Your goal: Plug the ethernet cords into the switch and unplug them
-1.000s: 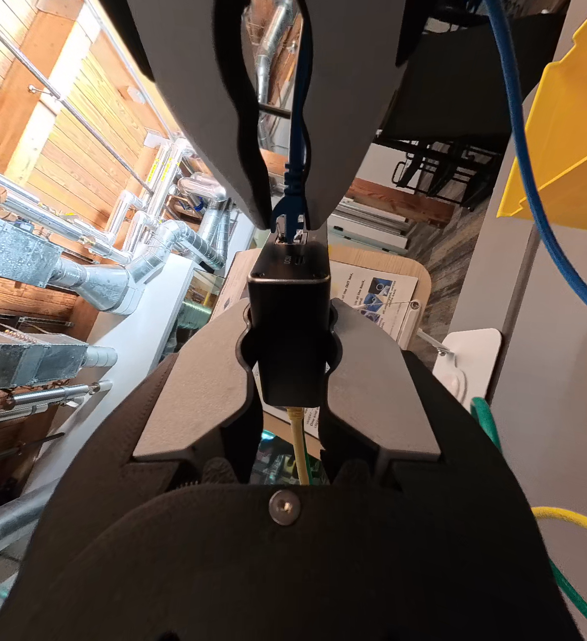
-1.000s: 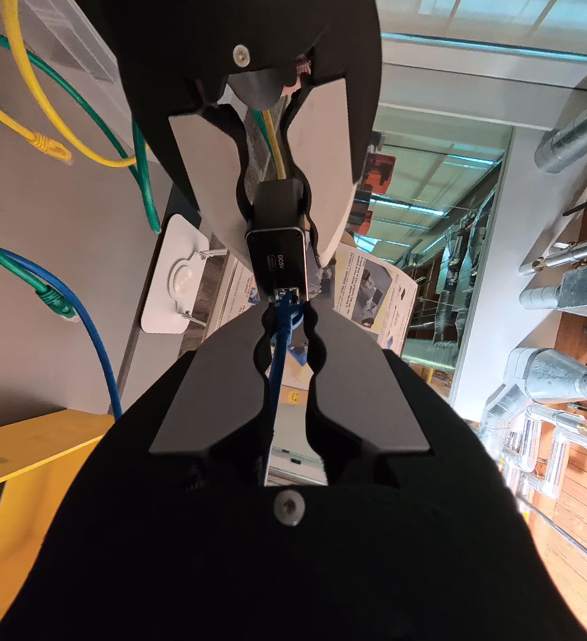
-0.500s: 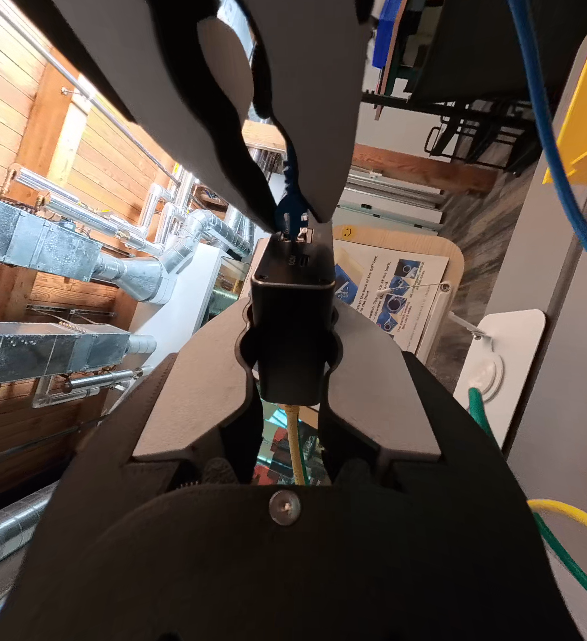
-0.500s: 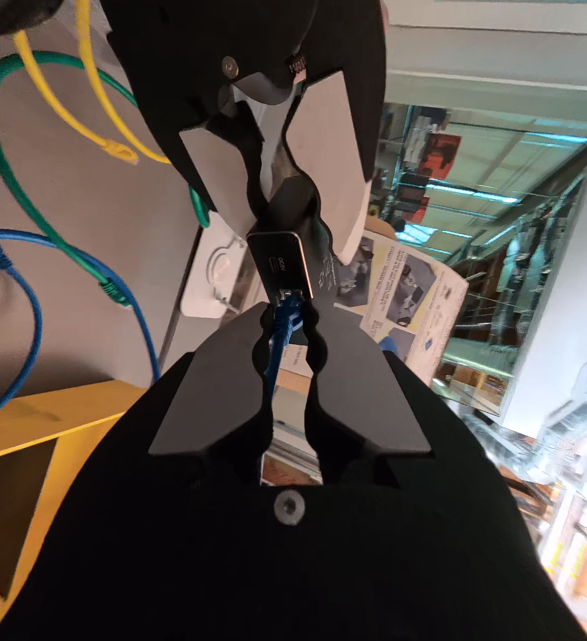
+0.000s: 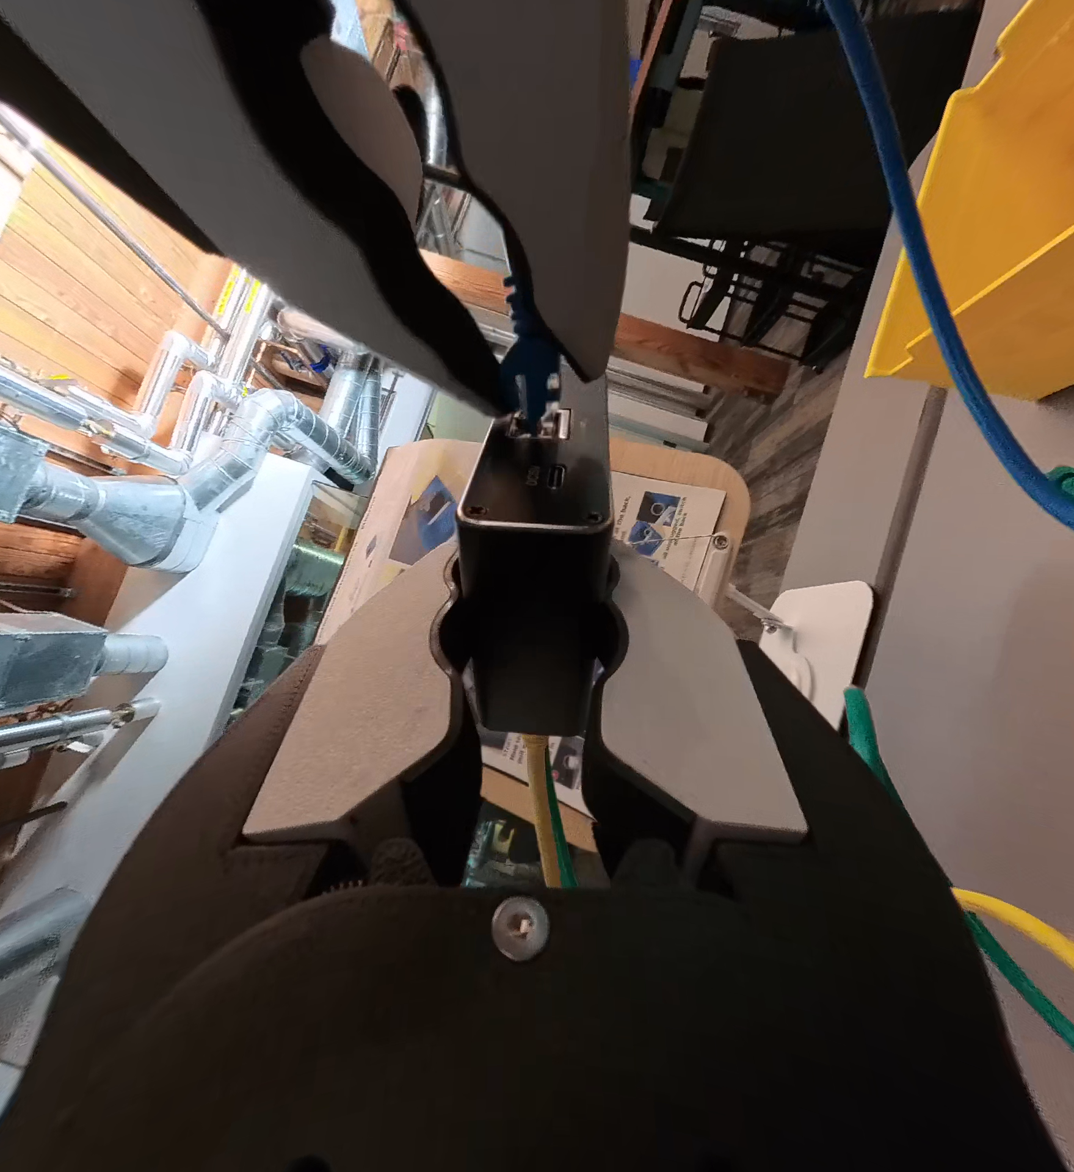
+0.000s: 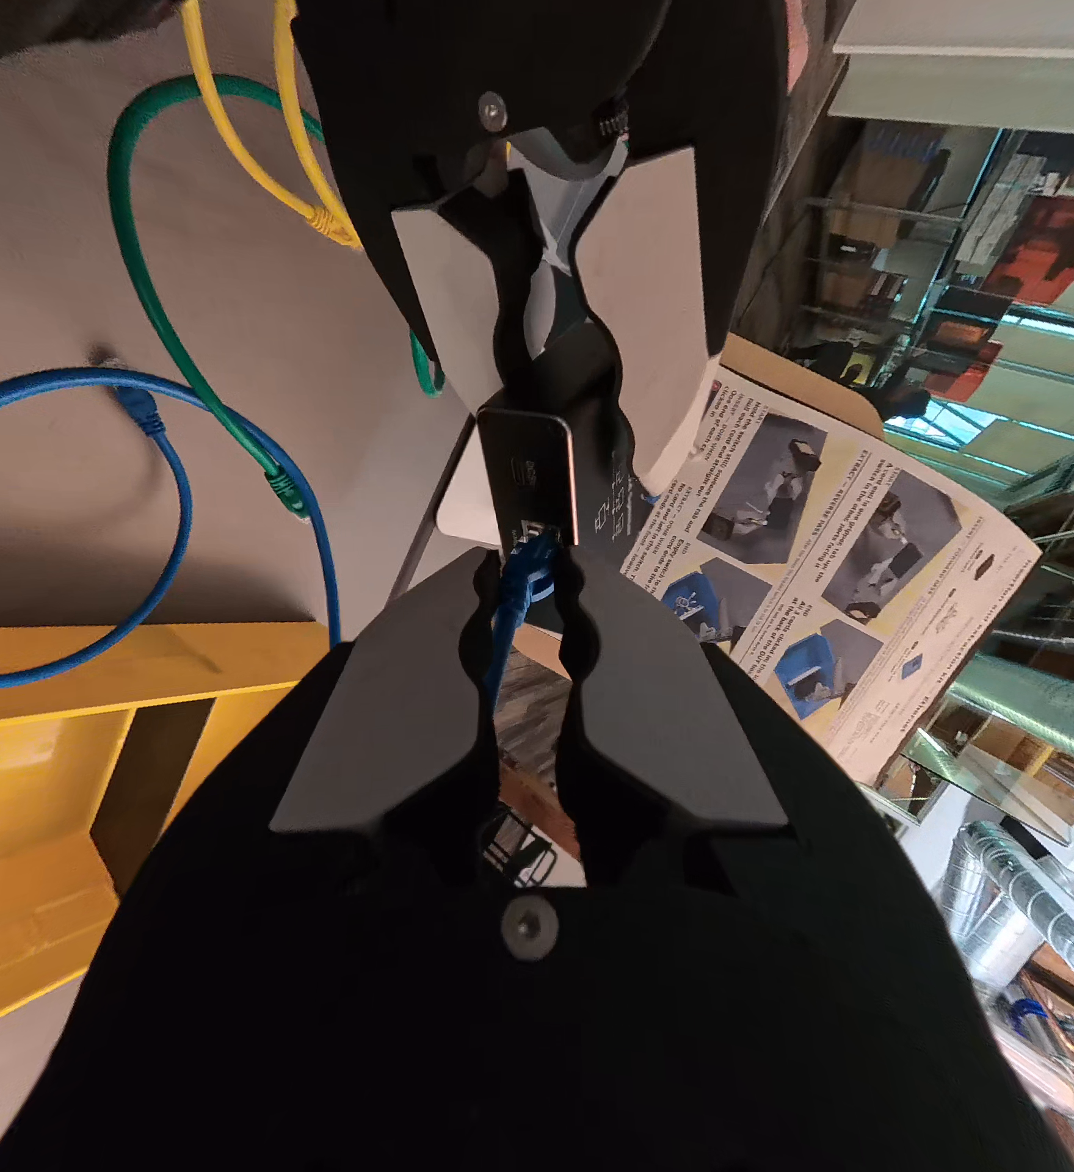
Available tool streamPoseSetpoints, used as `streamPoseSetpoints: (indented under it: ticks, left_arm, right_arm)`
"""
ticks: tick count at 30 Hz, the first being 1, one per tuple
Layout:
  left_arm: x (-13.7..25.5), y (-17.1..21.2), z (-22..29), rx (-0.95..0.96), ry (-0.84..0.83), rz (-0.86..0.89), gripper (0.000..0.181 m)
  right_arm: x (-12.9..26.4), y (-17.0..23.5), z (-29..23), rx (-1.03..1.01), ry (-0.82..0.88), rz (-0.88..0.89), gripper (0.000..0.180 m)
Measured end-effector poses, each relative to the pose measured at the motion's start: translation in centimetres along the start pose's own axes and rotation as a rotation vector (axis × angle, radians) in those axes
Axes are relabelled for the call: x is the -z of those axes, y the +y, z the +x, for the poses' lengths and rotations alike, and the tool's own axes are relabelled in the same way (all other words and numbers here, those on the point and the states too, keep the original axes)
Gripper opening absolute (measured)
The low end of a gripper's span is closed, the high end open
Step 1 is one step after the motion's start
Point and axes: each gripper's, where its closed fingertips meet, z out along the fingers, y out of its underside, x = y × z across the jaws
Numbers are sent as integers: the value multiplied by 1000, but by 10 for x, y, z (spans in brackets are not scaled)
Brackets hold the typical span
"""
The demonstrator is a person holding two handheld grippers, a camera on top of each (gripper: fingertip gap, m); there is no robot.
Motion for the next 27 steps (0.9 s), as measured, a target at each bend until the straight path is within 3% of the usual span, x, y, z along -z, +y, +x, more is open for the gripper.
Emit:
streamPoseSetpoints:
  ticks: [1,2,4,7,10,15,21,27]
  left_arm:
    - [-2,9,0,-17,-6,-48,37]
    - [-4,36,-17,-34,-115,-187,37]
    - [5,70,-39,61,-139,-229,37]
    - [21,51,-53,276,-22,-41,36]
    - [25,54,-61,241,-48,-89,36]
    - [27,71,-66,238,-58,-164,36]
    - [51,74,-106,432,-147,-94,36]
    - [92,36,-149,730,-146,174,36]
  right_arm:
    - [1,2,-5,-1,-30,-9,16]
    - [3,3,-30,-38,-202,-11,15]
    - [-4,20,-53,-21,-221,-85,16]
    - [-1,34,-63,-102,-167,-60,16]
    - [6,40,-56,-224,-139,-18,16]
    - [28,75,-14,-217,-46,-128,15]
    - [66,117,41,-251,6,-240,15]
    - [35,119,19,-219,-71,-324,15]
